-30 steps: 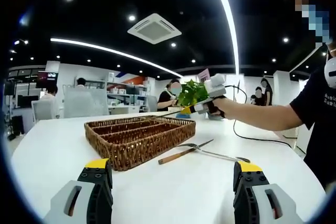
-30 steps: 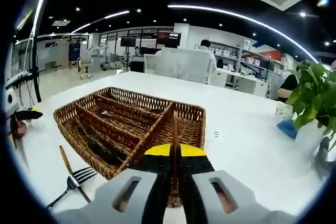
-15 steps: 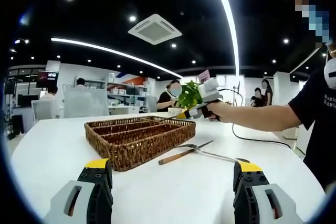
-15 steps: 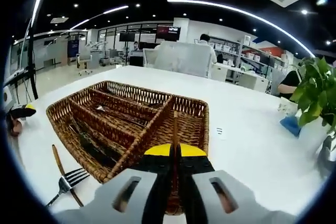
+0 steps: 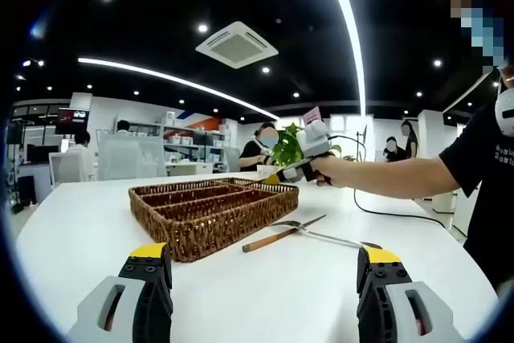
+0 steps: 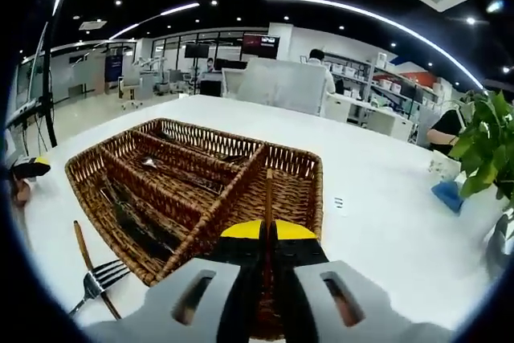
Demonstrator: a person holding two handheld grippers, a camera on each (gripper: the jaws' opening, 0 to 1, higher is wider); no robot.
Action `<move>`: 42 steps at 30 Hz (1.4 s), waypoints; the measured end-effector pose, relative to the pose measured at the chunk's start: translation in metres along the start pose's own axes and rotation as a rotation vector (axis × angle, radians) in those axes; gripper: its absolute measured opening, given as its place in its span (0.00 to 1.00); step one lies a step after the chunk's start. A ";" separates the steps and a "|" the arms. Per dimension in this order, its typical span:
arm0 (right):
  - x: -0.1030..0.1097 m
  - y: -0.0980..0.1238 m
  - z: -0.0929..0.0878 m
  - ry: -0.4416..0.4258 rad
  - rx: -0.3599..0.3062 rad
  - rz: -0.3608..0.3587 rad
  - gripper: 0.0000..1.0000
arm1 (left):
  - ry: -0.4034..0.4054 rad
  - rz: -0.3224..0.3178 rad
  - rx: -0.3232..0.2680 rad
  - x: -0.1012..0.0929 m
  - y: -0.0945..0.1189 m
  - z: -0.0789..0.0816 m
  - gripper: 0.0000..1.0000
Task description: Arrange the knives, forks, and spoons in their matching storage slots by inserting each utensil handle-first until every utensil is classified and aligned in the correct compartment
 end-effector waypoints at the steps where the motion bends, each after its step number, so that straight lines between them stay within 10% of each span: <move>1: 0.000 0.000 -0.001 0.003 0.006 0.005 0.01 | 0.000 0.000 -0.001 0.000 0.000 0.000 1.00; 19: 0.002 -0.011 -0.008 0.009 0.182 0.171 0.04 | -0.003 0.000 0.003 0.002 0.000 -0.001 1.00; 24: 0.005 -0.012 -0.011 -0.065 0.273 0.316 0.06 | -0.006 0.000 0.007 0.002 0.000 -0.002 1.00; 32: 0.001 -0.023 -0.011 -0.099 0.328 0.357 0.06 | -0.006 0.001 0.004 0.002 0.000 -0.001 1.00; 42: -0.002 -0.030 -0.013 0.058 0.337 0.338 0.08 | -0.010 0.005 0.014 0.004 0.000 -0.002 1.00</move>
Point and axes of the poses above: the point that each gripper's makers call its tool centre point, and the gripper's own axes: y roughly backward along the fingers, x roughly to its left, z roughly out of its top, the point moved 10 cm from there along y, roughly backward along the fingers, and after that the axes turned 13 degrees about y, right-handed, at the moved point
